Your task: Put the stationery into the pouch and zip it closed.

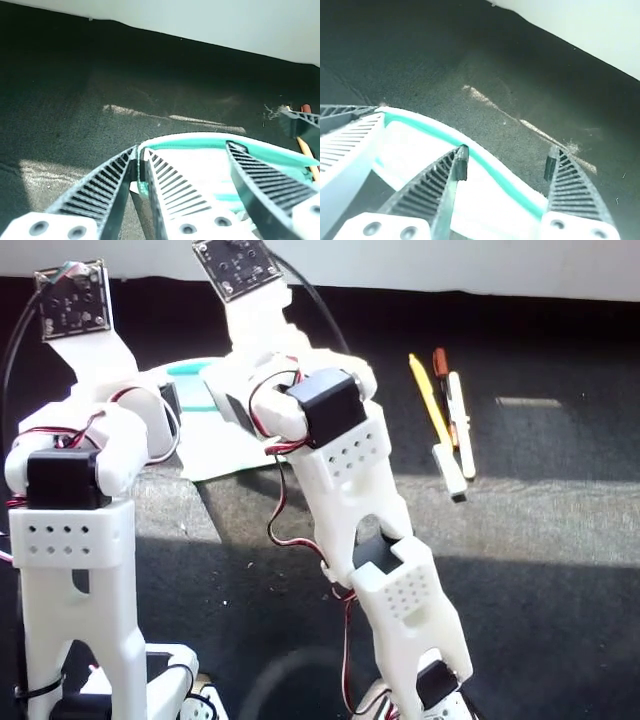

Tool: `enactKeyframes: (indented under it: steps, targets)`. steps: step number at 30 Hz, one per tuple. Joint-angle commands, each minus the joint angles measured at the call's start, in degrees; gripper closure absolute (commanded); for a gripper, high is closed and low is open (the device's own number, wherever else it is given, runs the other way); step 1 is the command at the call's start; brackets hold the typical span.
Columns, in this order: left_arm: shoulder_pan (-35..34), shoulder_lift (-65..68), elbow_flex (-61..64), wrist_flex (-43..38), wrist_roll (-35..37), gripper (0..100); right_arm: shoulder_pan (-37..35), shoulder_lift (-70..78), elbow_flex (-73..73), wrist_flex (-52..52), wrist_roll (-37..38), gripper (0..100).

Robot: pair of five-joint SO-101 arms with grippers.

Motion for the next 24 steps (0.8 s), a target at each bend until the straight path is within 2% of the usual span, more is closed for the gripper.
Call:
enactKeyframes:
  steps: [1, 5, 11, 15, 18, 22, 24]
  targets:
    - [-0.40, 1.36, -0.40, 0.44, 0.62, 99, 2.42, -5.32, -1.10, 0.22, 0.44, 75.7]
    - [-0.48, 1.36, -0.31, 0.70, 0.44, 99, 8.40, -9.19, -1.19, 0.22, 0.35, 75.7]
    - [-0.57, 1.71, 0.22, 1.93, 0.35, 99, 24.22, -12.79, -0.66, -0.22, 0.26, 75.7]
    - [-0.57, 1.36, 0.40, 2.29, 0.35, 99, 32.92, -8.57, 4.97, 0.22, 0.26, 75.7]
    - [-0.48, 1.36, 0.57, 1.93, 0.35, 99, 36.35, -1.98, 13.14, -0.48, 0.70, 75.7]
    - [-0.31, 1.36, 0.66, 1.93, 0.35, 99, 37.05, 7.78, 20.44, -1.45, 0.97, 75.7]
    - [-0.31, 1.36, 0.31, 1.93, 0.35, 99, 36.88, 12.09, 20.62, -1.45, 4.31, 75.8]
